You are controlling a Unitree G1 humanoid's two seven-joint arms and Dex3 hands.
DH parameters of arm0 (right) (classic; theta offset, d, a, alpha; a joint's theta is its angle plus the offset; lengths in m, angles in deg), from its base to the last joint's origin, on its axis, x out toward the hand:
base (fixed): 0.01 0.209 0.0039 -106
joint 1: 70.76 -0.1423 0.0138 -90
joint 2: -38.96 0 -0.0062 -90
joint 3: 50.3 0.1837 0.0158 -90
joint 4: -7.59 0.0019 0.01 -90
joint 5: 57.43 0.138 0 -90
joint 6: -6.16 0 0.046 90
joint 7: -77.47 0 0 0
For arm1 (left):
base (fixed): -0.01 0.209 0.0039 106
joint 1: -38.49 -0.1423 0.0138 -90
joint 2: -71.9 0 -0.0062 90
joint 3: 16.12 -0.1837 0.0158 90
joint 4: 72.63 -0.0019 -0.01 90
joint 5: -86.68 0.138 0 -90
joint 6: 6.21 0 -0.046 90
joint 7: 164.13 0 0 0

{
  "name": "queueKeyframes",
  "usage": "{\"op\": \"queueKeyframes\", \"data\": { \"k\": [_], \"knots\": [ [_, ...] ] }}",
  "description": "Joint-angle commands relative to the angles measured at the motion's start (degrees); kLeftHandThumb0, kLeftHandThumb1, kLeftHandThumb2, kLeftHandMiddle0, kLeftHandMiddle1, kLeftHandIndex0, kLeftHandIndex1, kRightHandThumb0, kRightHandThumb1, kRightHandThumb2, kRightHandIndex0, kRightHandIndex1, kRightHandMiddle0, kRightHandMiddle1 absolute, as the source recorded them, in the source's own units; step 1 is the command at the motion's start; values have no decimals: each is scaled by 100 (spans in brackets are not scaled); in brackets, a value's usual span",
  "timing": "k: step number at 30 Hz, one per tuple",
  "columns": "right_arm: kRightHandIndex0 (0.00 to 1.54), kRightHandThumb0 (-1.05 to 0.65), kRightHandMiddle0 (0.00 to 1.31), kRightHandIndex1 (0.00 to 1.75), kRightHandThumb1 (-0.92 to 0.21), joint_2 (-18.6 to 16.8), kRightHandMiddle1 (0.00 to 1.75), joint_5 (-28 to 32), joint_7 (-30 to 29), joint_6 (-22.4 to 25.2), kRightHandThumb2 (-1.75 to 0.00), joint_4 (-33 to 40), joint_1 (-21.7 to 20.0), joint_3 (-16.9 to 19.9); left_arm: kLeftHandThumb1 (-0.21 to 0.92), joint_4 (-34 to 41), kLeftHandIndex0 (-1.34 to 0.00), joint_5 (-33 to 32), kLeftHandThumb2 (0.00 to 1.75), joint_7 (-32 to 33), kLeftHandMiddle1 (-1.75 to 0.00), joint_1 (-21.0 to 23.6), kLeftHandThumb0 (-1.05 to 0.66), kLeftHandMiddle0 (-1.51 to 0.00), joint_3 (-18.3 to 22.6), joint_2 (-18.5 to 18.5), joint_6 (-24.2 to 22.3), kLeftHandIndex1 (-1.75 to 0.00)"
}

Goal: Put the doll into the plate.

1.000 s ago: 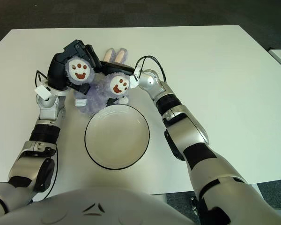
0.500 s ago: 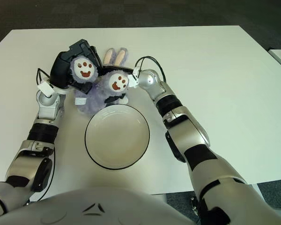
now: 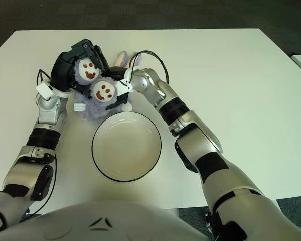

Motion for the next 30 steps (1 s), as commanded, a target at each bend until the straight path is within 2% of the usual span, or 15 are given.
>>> {"op": "queueKeyframes", "data": {
  "k": [1, 3, 4, 7, 12, 16, 21, 22, 23, 24, 25, 26, 27, 28, 30],
  "knots": [
    [52, 35, 28, 150, -44, -21, 156, -177, -235, -43, -101, -183, 119, -81, 30, -19, -51, -105, 123, -130, -150, 16, -1, -71, -21, -25, -77, -165],
    [56, 38, 32, 153, -46, -48, 159, -211, -496, -228, -100, -312, 110, -94, 30, 3, -51, -208, 123, -217, -150, 7, -1, -72, -27, -35, -145, -164],
    [55, 24, 42, 156, -41, -63, 160, -280, -762, -420, -108, -428, 98, -109, 30, 21, -50, -294, 122, -270, -149, -2, -1, -72, -32, -49, -199, -165],
    [55, 8, 55, 162, -32, -71, 162, -432, -1245, -762, -122, -644, 52, -156, 31, 45, -50, -388, 120, -332, -148, -11, -1, -72, -20, -81, -258, -163],
    [51, 1, 65, 169, -27, -55, 158, -934, -2282, -1314, -129, -1041, -108, -311, 27, 2, -50, -366, 126, -347, -153, 12, -1, -76, 37, -148, -120, -161],
    [49, 0, 70, 167, -29, 4, 151, -1409, -3115, -1545, -124, -1337, -286, -450, 26, -13, -50, -278, 128, -304, -155, 10, -1, -77, 87, -176, -57, -160],
    [46, 0, 68, 161, -39, 29, 147, -1638, -3645, -1679, -110, -1610, -418, -515, 24, -41, -52, 114, 130, -7, -157, -9, -1, -78, 199, -210, 122, -158],
    [46, 0, 68, 159, -41, -405, 146, -266, -3028, -2229, -107, -1897, -156, 29, 24, -42, -52, 205, 130, 68, -157, -16, -1, -78, 226, -224, 158, -158],
    [46, 0, 57, 159, -45, -731, 152, 765, -2563, -2651, -103, -2118, 39, 438, 24, -43, -52, 271, 131, 127, -158, -22, -1, -78, 242, -234, 184, -158],
    [45, -1, 42, 160, -54, -951, 160, 1477, -2222, -2941, -96, -2277, 165, 718, 23, -43, -52, 309, 131, 162, -158, -25, -1, -78, 251, -240, 197, -158],
    [45, -1, 32, 160, -59, -1067, 165, 1852, -2024, -3093, -92, -2370, 223, 868, 23, -50, -53, 329, 132, 181, -158, -24, -1, -78, 256, -242, 207, -157],
    [44, -1, 28, 160, -61, -771, 167, 583, -2991, -2448, -90, -2290, 142, 406, 23, -40, -53, 395, 132, 268, -158, -39, -1, -78, 287, -271, 251, -157],
    [31, -13, 24, 136, -72, -548, 170, -359, -3709, -1967, -77, -2232, 81, 59, 24, -33, -53, 445, 129, 337, -156, -51, -1, -78, 308, -292, 285, -157],
    [25, -21, 22, 116, -79, -421, 172, -1003, -4208, -1603, -68, -2245, 35, -203, 25, -15, -53, 504, 128, 416, -154, -67, -1, -78, 329, -311, 301, -157],
    [19, -27, 20, 98, -86, -375, 173, -1383, -4523, -1346, -61, -2339, -35, -396, 25, 33, -53, 617, 127, 553, -153, -98, -1, -78, 346, -328, 293, -157]
  ]
}}
